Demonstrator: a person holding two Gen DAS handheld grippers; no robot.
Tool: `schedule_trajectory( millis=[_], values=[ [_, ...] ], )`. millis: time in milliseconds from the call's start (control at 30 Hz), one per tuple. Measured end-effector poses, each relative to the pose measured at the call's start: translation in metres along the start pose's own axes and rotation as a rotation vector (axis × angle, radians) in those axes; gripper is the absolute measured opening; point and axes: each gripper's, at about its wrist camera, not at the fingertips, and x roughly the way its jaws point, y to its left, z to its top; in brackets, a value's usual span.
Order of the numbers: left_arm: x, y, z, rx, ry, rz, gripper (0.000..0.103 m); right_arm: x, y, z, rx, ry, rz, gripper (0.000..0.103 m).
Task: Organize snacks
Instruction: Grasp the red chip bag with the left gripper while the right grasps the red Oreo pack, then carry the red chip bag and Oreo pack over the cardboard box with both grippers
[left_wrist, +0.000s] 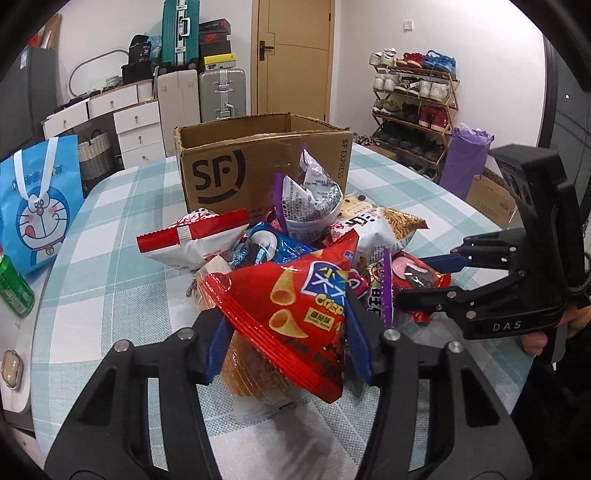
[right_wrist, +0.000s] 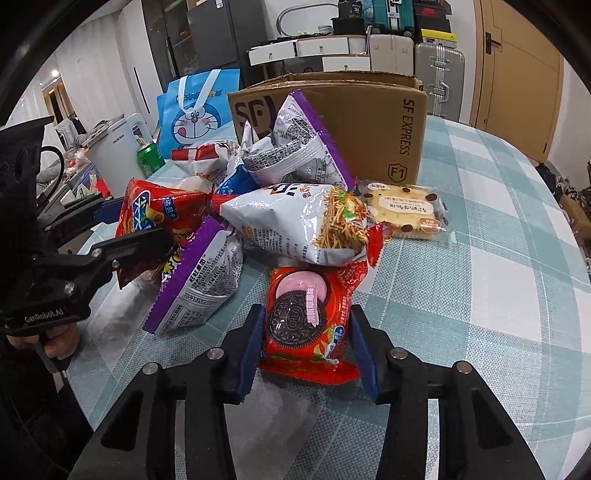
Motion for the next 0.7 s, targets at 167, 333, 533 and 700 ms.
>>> schedule_trajectory(
  millis=[167,333,533,700],
  values=[
    [0.003,0.003,0.001,-0.013,-0.002,-0.011,0.045,-0.005,-0.004,-0.005,0.008,-0.014,-0.009,0.045],
    [0.003,0.001,0.003,-0.011,-0.015,-0.010,0.041,-0.015,-0.010,-0.009,0.024,-0.039,-0.013,0.045],
    [-0.008,-0.002,0.005,-0.015,-0.039,-0.014,0.040,-0.033,-0.015,-0.015,0.046,-0.079,-0.024,0.045],
    [-0.020,-0.003,0.009,-0.026,-0.066,-0.008,0.040,-0.053,-0.015,-0.013,0.059,-0.142,-0.034,0.045]
  ],
)
